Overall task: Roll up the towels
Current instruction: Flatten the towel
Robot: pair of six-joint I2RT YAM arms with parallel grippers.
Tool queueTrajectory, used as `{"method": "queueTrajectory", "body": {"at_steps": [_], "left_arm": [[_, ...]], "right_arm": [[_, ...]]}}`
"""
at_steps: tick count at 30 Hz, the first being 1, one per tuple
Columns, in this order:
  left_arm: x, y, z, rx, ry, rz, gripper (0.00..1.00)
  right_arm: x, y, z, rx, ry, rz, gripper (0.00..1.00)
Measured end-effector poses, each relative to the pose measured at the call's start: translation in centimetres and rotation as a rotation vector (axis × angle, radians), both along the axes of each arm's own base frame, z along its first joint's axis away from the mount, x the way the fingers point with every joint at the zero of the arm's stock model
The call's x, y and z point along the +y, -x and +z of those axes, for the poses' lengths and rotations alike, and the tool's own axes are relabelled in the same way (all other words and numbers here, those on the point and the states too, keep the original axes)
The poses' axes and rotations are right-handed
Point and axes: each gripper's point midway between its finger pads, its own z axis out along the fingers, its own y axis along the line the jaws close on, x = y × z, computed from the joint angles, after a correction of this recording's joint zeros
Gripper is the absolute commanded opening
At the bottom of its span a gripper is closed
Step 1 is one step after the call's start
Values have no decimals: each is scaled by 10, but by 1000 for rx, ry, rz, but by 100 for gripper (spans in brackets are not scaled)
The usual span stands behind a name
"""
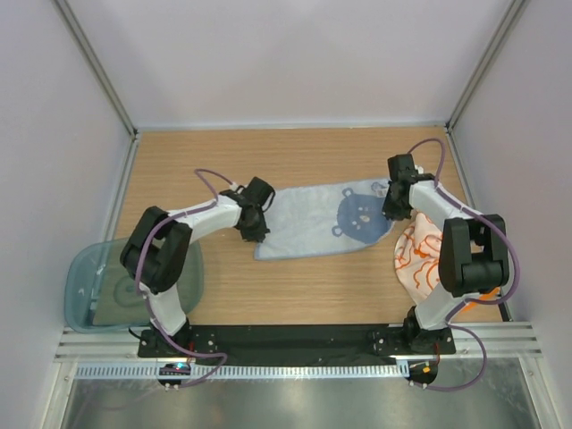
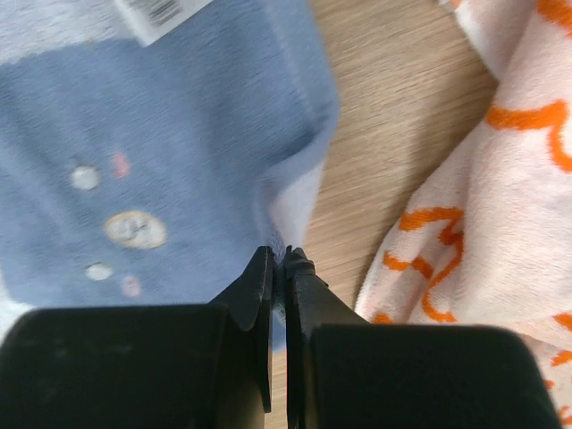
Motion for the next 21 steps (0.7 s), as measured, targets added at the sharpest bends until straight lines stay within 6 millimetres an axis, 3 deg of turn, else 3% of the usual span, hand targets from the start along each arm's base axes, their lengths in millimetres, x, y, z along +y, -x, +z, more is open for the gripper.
{"method": "queueTrajectory", "body": {"at_steps": [4, 7, 8, 10, 11, 13, 14, 15, 21], "left_arm": [[55, -14, 0, 10, -22, 127, 7], [82, -15, 0, 21, -45, 174, 30], [85, -13, 0, 21, -49, 175, 49], [87, -9, 1, 25, -49, 169, 61], [86, -6, 2, 27, -44, 169, 69], [88, 1, 2, 33, -40, 165, 73], [88, 5, 3, 36, -37, 164, 74], [90, 9, 2, 40, -38, 164, 74], [97, 32, 13, 37, -25, 166, 73]], "right_arm": [[13, 7, -18, 25, -69, 12, 1], [22, 20, -39, 66, -115, 12, 1], [25, 19, -40, 55, -133, 13, 1], [31, 17, -40, 32, -164, 13, 1], [34, 16, -40, 17, -182, 15, 13], [42, 16, -40, -3, -208, 25, 29], [47, 15, -40, -13, -219, 34, 45], [52, 15, -39, -25, -228, 42, 50], [71, 14, -36, -65, -252, 98, 54]]}}
